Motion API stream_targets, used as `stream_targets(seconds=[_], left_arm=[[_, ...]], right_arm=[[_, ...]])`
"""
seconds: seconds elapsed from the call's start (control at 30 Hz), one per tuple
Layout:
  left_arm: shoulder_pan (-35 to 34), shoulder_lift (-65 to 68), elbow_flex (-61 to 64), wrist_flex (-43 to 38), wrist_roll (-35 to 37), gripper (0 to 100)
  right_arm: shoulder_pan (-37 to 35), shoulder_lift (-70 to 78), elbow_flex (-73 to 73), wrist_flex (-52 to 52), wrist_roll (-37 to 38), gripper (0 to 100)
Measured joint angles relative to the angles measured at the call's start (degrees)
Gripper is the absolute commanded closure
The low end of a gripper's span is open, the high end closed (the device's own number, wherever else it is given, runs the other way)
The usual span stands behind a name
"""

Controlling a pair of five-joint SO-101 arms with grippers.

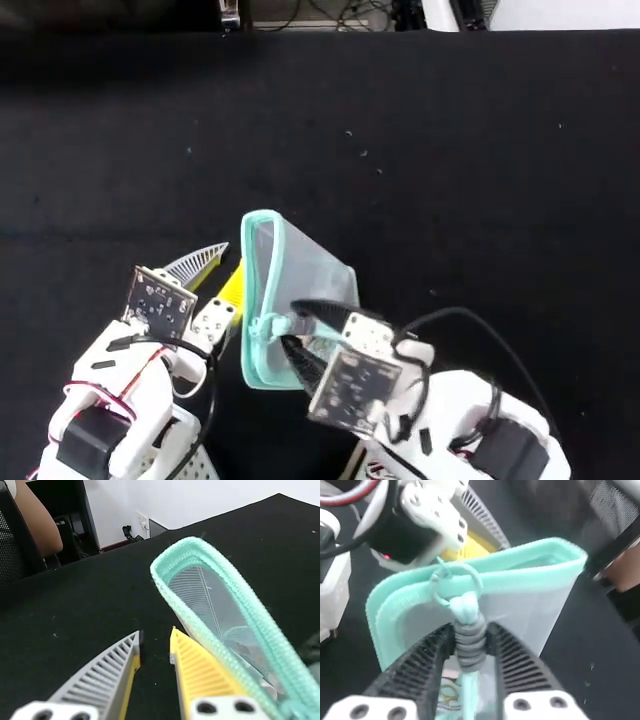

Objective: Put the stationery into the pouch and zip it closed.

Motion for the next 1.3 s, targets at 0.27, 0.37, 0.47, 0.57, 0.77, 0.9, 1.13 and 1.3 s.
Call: stream_targets(seconds=[0.27, 0.37, 0.47, 0.57, 0.77, 0.9, 1.13, 1.3], left_arm=[[0.0, 0.0, 0.0, 0.0, 0.0, 88], [0.0, 0.0, 0.0, 0.0, 0.0, 88], [0.0, 0.0, 0.0, 0.0, 0.0, 88], [0.0, 0.0, -0.7, 1.3, 0.0, 88], [0.0, 0.0, -9.3, 10.1, 0.1, 88], [0.0, 0.0, -10.6, 11.2, 0.2, 88], [5.2, 0.0, -6.4, 6.1, 0.1, 88], [5.7, 0.0, 1.6, -2.4, 0.1, 88]], right_arm=[[8.9, -6.2, 0.0, -5.5, 1.1, 98.6], [10.9, -4.0, 0.1, -9.4, 1.1, 98.6], [11.6, 2.2, 0.2, -13.6, 1.1, 98.6], [11.9, 8.1, 0.2, -17.9, 1.1, 98.6], [19.2, 12.1, 1.3, -26.9, -1.6, 98.6], [25.6, 12.3, 4.0, -34.3, -3.6, 98.6], [25.1, 11.5, 6.9, -35.6, -4.3, 98.6], [25.1, 6.3, 7.2, -31.4, -4.3, 98.6]])
